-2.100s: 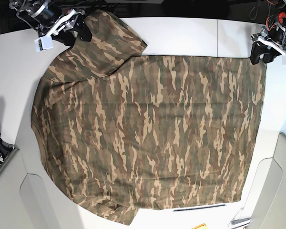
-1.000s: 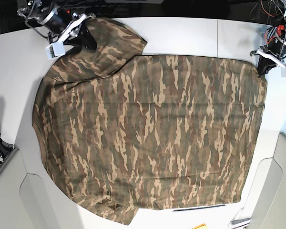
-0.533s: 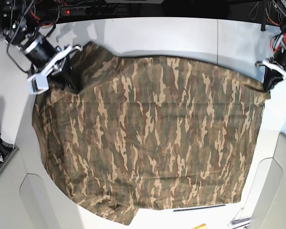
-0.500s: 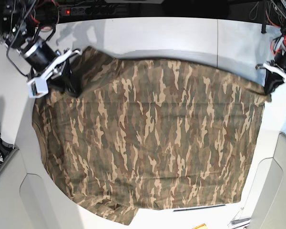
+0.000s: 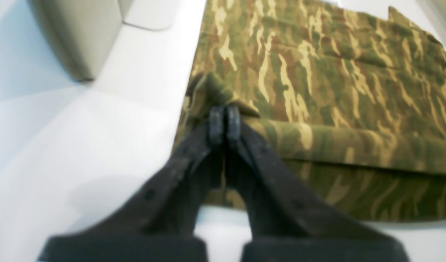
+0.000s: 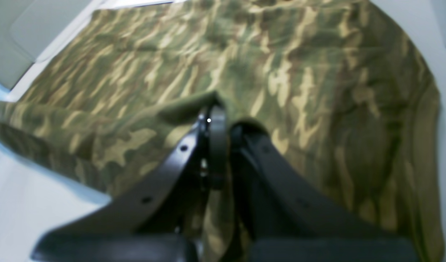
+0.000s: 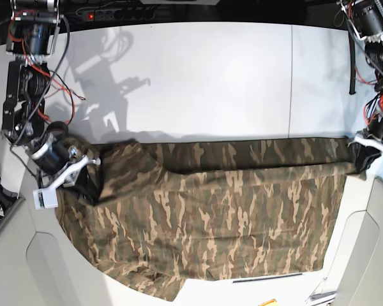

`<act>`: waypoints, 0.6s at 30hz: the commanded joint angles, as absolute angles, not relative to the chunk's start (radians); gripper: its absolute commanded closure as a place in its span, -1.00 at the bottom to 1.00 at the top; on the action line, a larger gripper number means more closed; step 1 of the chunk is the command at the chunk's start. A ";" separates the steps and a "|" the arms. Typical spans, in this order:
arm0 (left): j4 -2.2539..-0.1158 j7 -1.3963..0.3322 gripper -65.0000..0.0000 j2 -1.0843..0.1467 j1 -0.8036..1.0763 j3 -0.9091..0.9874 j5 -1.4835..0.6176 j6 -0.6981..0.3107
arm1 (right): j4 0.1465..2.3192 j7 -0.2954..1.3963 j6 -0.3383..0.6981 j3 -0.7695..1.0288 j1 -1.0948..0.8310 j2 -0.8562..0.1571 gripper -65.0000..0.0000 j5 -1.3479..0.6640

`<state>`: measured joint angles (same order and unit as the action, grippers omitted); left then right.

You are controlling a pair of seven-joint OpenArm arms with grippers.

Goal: Fold the T-shirt properly
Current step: 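Lift the hem with both grippers and fold it over toward the collar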

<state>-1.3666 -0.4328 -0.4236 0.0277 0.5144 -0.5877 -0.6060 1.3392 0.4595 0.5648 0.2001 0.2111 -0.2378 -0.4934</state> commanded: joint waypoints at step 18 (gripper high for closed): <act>-1.063 -0.300 0.16 -0.444 -0.268 0.420 -0.437 -0.606 | 0.991 0.401 0.565 0.168 0.484 -0.185 -0.11 -0.385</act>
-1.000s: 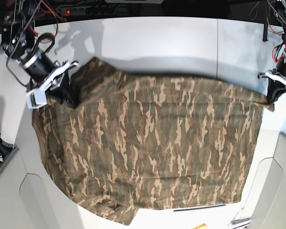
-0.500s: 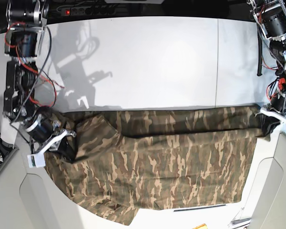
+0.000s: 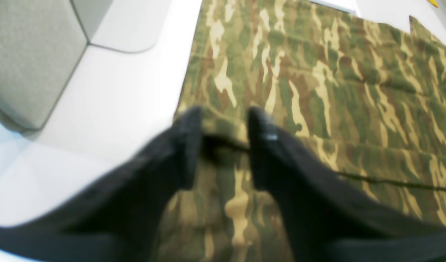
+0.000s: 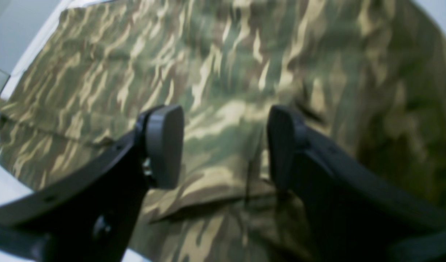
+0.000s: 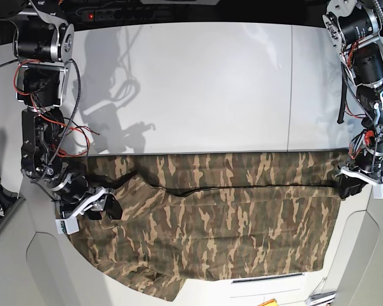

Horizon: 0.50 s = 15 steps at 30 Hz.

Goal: Fold the T-shirt properly
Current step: 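Lift the hem with both grippers and fold it over toward the collar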

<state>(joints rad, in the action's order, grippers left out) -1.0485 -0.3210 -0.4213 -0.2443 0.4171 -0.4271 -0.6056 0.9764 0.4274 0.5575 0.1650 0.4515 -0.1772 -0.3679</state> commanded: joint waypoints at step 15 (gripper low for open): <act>-1.064 -0.494 0.00 -0.454 -0.189 0.574 -0.605 -0.580 | 1.174 0.449 0.565 0.446 0.274 -0.212 -0.11 -0.416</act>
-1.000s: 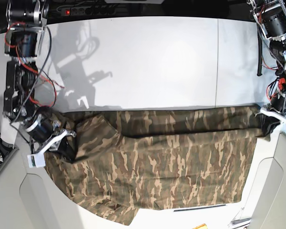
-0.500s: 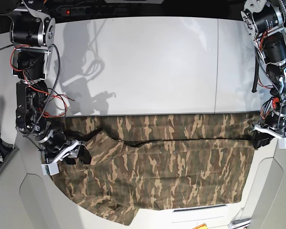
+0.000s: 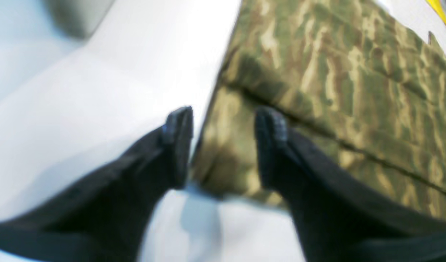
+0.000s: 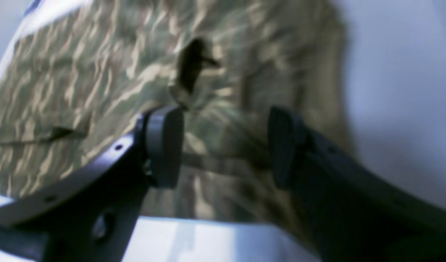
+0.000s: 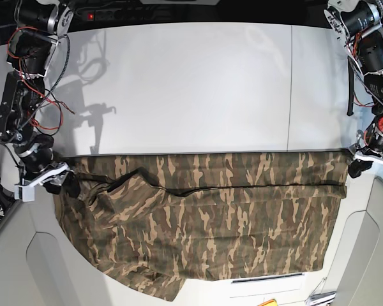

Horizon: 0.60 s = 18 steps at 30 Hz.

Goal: Fold the T-shirt properly
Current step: 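Lift the hem with both grippers and fold it over toward the collar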

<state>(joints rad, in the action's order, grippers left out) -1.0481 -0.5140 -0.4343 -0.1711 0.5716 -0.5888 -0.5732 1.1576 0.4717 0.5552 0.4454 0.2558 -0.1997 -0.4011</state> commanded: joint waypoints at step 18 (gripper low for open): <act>-1.063 -0.387 -0.24 -0.369 -0.122 0.551 -0.583 -0.520 | 1.018 0.386 0.475 0.474 0.230 -0.267 -0.11 -0.468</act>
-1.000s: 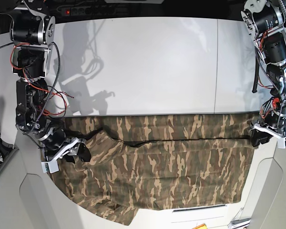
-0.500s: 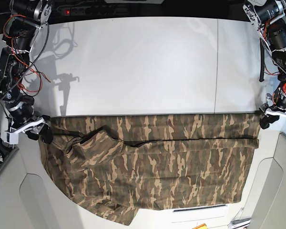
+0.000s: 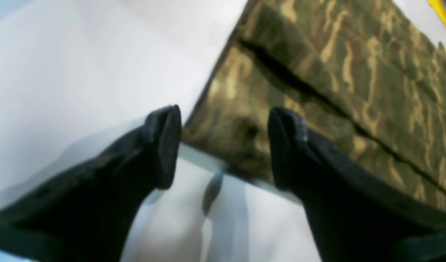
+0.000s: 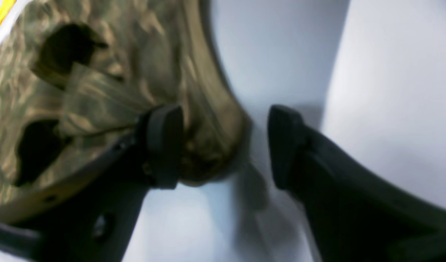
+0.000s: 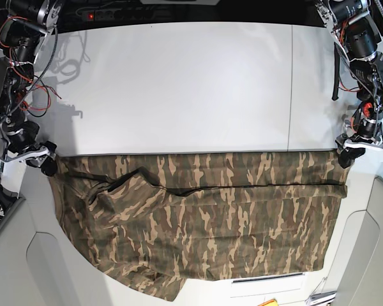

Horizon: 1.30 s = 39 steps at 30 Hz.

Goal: Fold the T-shirt properly
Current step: 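Lift the hem with both grippers and fold it over toward the collar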

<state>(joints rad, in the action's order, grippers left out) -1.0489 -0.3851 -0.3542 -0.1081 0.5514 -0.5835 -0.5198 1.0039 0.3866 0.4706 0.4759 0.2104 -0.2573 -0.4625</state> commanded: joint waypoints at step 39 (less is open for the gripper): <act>-1.755 -0.614 1.00 -0.369 0.300 0.517 -0.527 -0.427 | 1.554 0.606 0.569 0.427 -0.169 -0.306 1.00 -0.569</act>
<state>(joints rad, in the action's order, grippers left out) -1.7378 -0.6403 -0.3470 0.3084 0.5056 -0.5327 -0.4358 1.5337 0.6327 0.5667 0.4175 -0.1837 -0.2871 -0.5549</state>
